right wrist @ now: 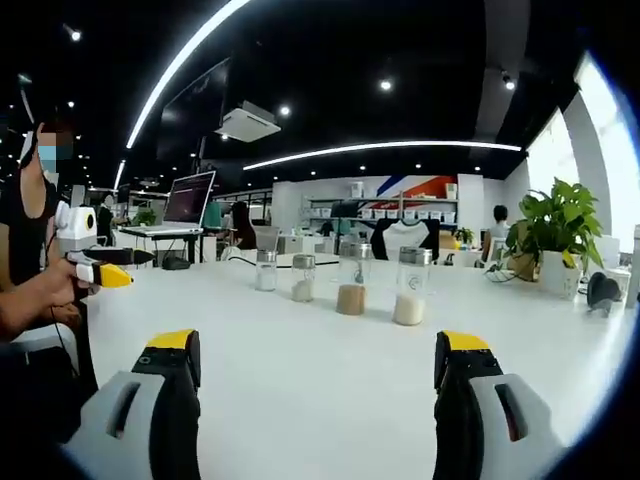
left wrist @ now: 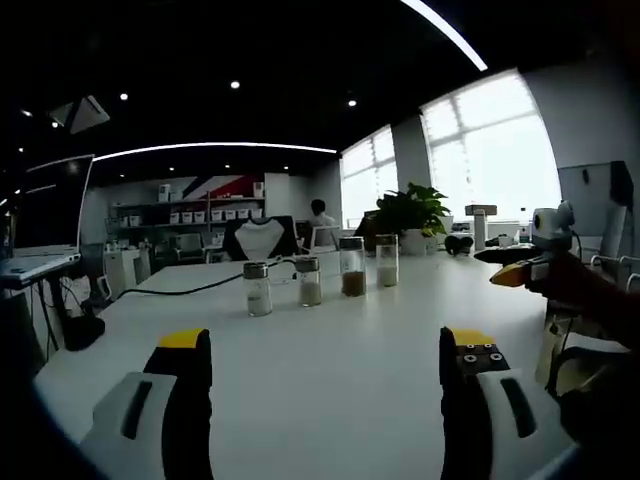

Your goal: Rotate the seasoning bottle until the label or dispensing opening points toward the visible target arrow and the bottle remains upright within the marked orientation range

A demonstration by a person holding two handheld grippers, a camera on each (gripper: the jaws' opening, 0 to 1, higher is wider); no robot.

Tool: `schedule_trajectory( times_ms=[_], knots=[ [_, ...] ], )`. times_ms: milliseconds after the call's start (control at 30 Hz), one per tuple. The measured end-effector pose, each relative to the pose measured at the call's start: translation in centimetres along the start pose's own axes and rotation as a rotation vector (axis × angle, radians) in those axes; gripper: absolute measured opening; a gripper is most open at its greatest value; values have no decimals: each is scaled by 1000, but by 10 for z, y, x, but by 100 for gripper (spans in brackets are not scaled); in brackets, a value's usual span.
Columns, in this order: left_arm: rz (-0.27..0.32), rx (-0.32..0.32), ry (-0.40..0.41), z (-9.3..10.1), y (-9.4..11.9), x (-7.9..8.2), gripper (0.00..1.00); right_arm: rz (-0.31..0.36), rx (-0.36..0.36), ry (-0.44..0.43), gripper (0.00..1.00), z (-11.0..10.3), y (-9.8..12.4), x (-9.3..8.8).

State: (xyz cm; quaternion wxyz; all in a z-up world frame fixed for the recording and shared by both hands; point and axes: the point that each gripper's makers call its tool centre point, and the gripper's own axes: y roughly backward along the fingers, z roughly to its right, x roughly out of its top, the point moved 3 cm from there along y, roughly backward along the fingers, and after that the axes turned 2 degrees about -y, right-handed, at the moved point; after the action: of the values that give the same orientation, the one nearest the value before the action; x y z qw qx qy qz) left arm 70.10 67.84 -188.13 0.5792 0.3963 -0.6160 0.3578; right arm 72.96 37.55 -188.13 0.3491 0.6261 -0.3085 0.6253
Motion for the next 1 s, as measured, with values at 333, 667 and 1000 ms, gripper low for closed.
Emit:
schedule_trajectory(
  times_ms=[333,667,1000],
  knots=[
    [4,-10,10,4,2,-7,100,5,-27,-3,99,5,6,-1],
    [16,-16,-6,5,0,-5,100,-6,-41,75,99,-8,8,1],
    [12,-22,-17,9,-2,-13,100,13,-22,71,99,-14,10,5]
  ],
)
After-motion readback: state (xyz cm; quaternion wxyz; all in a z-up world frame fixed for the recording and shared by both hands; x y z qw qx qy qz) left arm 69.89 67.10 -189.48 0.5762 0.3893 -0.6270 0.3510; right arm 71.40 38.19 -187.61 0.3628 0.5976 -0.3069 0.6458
